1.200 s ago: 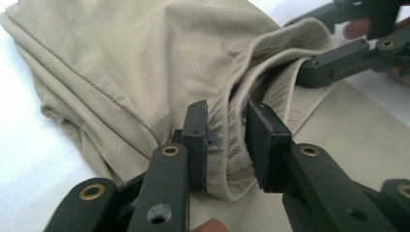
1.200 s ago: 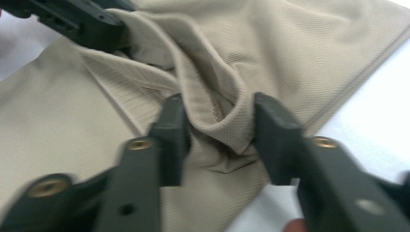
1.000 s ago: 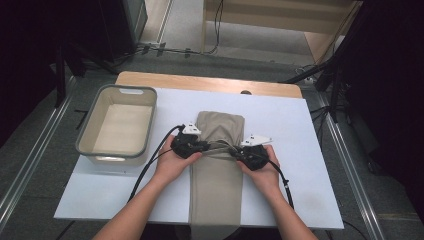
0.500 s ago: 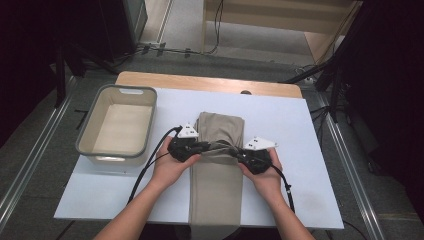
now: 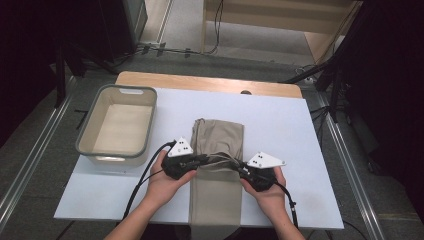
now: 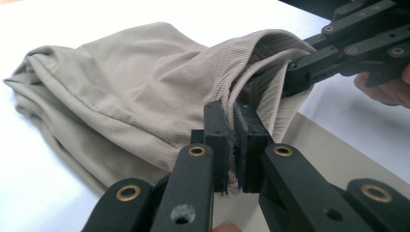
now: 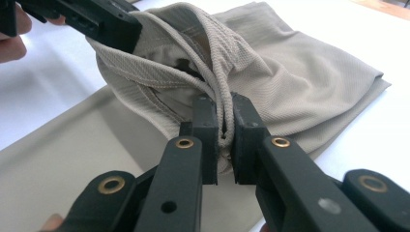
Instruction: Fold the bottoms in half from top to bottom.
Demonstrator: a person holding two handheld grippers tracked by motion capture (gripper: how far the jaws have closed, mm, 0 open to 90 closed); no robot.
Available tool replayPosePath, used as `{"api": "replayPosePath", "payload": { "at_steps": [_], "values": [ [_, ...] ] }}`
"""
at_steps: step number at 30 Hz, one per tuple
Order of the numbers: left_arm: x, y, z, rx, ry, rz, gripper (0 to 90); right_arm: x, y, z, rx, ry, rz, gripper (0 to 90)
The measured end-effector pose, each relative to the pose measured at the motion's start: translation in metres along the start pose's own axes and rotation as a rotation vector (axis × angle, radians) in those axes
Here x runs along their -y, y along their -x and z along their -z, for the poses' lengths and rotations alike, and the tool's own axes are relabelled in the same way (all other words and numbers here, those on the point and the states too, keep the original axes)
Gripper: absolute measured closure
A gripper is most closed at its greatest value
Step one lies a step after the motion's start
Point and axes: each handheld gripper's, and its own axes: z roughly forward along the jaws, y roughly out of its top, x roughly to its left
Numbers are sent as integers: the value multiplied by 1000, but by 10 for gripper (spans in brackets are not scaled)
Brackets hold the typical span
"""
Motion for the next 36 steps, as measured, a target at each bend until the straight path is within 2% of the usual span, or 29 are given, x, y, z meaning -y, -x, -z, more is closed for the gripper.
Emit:
{"api": "replayPosePath", "payload": {
  "at_steps": [8, 10, 15, 20, 27, 32, 36],
  "values": [
    [19, 21, 9, 10, -17, -17, 860, 19, -20, 12, -15, 0, 11, 814],
    [21, 25, 13, 22, -8, -6, 860, 20, -22, 14, -14, 0, 20, 814],
    [25, 39, 25, 27, 0, -28, 859, 22, -33, 26, -28, 15, 17, 813],
    [29, 46, 32, 43, 3, -21, 860, 25, -41, 32, -39, 20, 23, 813],
    [38, 62, 38, 72, -15, -25, 859, 34, -52, 45, -57, 8, 20, 812],
    [46, 70, 42, 81, -28, -21, 858, 42, -61, 52, -66, -4, 28, 811],
    [50, 79, 46, 85, -41, -33, 858, 48, -67, 56, -80, -13, 28, 811]
  ]
}}
